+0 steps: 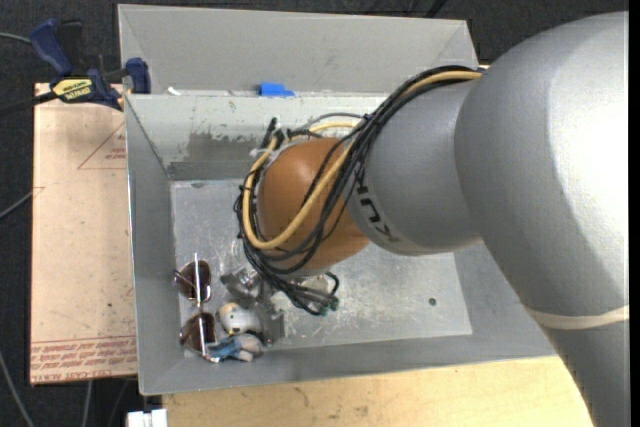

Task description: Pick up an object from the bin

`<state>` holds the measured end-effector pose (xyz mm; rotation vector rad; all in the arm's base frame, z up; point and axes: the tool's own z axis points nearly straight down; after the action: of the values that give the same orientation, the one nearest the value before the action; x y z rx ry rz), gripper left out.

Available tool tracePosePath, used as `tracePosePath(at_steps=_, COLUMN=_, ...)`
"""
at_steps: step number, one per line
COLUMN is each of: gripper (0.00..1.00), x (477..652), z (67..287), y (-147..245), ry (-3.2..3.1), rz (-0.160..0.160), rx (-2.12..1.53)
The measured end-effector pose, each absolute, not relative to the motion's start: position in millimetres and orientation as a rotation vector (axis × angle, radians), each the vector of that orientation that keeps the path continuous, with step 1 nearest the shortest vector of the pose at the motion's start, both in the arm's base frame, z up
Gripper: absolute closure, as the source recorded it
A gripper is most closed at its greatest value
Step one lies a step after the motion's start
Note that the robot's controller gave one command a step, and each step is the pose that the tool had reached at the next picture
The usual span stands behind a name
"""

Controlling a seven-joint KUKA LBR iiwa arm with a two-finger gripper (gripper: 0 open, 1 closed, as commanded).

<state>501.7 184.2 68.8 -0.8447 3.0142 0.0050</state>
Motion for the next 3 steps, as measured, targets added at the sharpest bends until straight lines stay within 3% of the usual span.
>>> tracePosePath(at_steps=3, gripper=1.00, x=499.4, z=82.5, y=183.9, ry=3.029, rz=0.002, rx=-0.824)
